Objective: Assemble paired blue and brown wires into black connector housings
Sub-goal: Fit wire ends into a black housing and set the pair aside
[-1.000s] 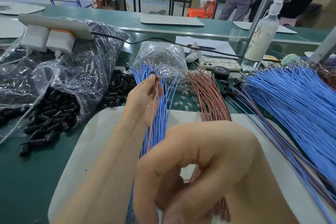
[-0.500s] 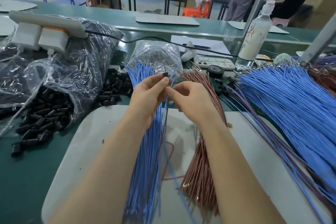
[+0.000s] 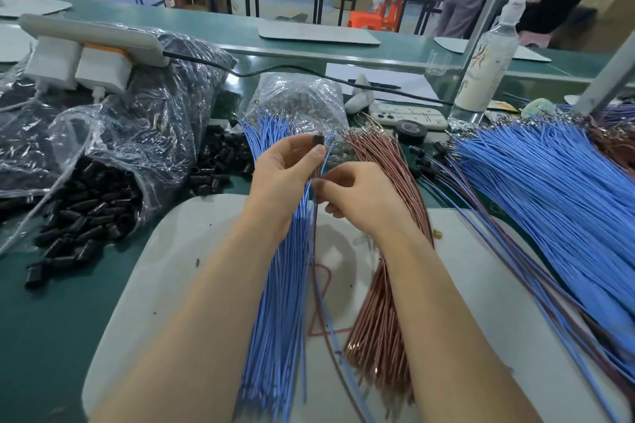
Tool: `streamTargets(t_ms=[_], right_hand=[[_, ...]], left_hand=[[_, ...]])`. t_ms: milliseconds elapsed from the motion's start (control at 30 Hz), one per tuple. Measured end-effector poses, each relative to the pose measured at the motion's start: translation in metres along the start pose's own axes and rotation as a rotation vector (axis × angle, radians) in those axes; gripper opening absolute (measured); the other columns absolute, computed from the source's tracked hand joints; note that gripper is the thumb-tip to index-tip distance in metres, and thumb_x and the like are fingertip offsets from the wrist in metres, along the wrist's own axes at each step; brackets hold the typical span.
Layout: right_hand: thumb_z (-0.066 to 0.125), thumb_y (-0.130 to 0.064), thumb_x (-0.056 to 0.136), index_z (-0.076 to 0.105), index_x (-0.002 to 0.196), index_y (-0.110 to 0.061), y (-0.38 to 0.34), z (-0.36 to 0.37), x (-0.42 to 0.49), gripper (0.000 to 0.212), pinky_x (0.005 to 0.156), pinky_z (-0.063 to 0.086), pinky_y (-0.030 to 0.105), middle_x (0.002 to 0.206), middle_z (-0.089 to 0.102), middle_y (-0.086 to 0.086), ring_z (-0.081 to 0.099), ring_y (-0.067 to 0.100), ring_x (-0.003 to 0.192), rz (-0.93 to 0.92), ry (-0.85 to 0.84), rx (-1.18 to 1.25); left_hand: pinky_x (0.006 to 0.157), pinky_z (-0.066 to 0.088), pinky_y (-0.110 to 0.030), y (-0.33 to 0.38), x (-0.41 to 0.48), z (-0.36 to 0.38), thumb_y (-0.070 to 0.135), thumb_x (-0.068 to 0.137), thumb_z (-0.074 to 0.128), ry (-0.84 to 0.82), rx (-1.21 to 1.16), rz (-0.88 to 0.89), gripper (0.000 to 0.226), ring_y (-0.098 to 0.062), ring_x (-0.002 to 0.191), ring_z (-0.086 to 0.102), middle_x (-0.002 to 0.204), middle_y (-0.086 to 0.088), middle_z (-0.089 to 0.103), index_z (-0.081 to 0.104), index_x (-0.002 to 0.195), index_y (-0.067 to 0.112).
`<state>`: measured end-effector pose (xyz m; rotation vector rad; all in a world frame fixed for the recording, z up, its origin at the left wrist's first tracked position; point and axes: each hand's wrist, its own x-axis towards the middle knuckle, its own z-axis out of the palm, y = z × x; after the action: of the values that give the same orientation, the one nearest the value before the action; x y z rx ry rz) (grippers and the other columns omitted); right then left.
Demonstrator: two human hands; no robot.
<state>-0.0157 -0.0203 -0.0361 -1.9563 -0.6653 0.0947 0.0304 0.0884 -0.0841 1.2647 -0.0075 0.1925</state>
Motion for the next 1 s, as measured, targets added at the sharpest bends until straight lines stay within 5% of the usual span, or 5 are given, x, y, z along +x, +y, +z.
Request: streamTargets(t_ms=[133, 333, 467, 833, 1000], right_hand=[[0.048, -0.018, 0.076, 0.05, 0.045, -0.07, -0.006, 0.006, 0.001, 0.06, 0.044, 0.035, -0.004, 0.035, 0.045, -0.031, 0.044, -0.022, 0.039, -0.009, 0.102, 0.104], [0.049, -0.026, 0.07, 0.054, 0.052, -0.07, 0.009, 0.005, 0.005, 0.047, 0.056, 0.046, 0.004, 0.044, 0.052, -0.034, 0.053, -0.018, 0.049, 0.053, 0.004, 0.193], [0.055, -0.049, 0.052, 0.057, 0.054, -0.067, 0.013, 0.006, 0.006, 0.018, 0.059, 0.048, 0.006, 0.045, 0.054, -0.032, 0.055, -0.016, 0.05, 0.079, 0.003, 0.188], [0.054, -0.052, 0.052, 0.062, 0.058, -0.063, 0.027, 0.006, 0.011, 0.015, 0.062, 0.049, 0.007, 0.049, 0.057, -0.031, 0.057, -0.014, 0.052, 0.106, 0.003, 0.174], [0.05, -0.045, 0.057, 0.054, 0.058, -0.072, 0.018, 0.006, 0.01, 0.027, 0.053, 0.041, 0.0, 0.045, 0.05, -0.037, 0.05, -0.021, 0.047, -0.019, 0.132, 0.153]], left_hand=[[0.077, 0.05, -0.025, 0.001, -0.002, 0.001, 0.007, 0.087, 0.065, -0.016, 0.042, 0.024, 0.014, -0.01, 0.082, 0.063, 0.087, 0.0, 0.069, 0.066, 0.089, 0.021], [0.083, 0.05, -0.027, 0.003, -0.003, 0.002, 0.006, 0.087, 0.064, -0.017, 0.022, 0.049, 0.014, -0.012, 0.084, 0.063, 0.092, -0.003, 0.07, 0.066, 0.09, 0.02], [0.086, 0.05, -0.028, 0.003, -0.004, 0.002, 0.008, 0.087, 0.065, -0.015, 0.03, 0.058, 0.014, -0.011, 0.087, 0.064, 0.097, -0.005, 0.071, 0.066, 0.091, 0.021], [0.077, 0.048, -0.014, 0.009, -0.008, 0.004, 0.005, 0.088, 0.063, -0.051, 0.132, 0.18, 0.017, -0.001, 0.086, 0.065, 0.091, 0.006, 0.071, 0.066, 0.093, 0.022], [0.081, 0.049, -0.038, 0.007, -0.009, 0.005, 0.009, 0.089, 0.061, -0.092, 0.391, 0.288, 0.024, -0.01, 0.08, 0.057, 0.086, 0.014, 0.066, 0.063, 0.094, 0.031]])
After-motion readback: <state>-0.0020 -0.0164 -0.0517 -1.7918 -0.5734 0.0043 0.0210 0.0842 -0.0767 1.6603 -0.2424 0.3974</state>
